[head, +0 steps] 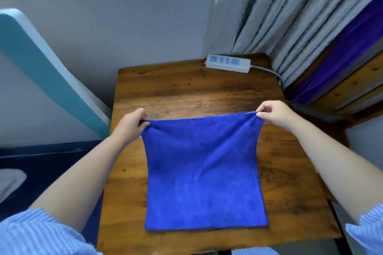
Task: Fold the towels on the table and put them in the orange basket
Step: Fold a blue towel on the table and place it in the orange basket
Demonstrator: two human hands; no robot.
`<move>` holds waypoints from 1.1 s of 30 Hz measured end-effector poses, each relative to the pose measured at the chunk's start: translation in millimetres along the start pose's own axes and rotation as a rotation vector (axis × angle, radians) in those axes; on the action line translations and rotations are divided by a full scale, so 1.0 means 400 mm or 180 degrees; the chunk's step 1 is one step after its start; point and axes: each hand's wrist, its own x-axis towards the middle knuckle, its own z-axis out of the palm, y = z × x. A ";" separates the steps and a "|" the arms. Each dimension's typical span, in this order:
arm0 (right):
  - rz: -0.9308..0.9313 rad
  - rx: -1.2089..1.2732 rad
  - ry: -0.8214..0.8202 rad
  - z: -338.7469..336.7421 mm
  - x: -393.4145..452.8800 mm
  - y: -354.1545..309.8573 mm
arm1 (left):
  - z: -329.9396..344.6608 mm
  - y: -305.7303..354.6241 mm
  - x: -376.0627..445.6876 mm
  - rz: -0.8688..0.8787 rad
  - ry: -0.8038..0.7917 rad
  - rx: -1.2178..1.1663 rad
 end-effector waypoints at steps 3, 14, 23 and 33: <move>-0.0193 -0.0260 0.0104 -0.020 -0.044 -0.028 | -0.035 0.011 -0.027 0.0405 -0.0221 0.0723; -0.0450 -0.2428 0.0275 -0.093 -0.202 -0.239 | -0.224 0.127 -0.125 0.0435 -0.0307 0.2112; -0.1327 -0.1513 0.2412 -0.179 -0.294 -0.386 | -0.418 0.194 -0.196 0.0520 0.2017 0.1026; -0.0998 -0.1833 0.2147 -0.139 -0.307 -0.355 | -0.383 0.168 -0.230 0.0121 0.1436 0.1349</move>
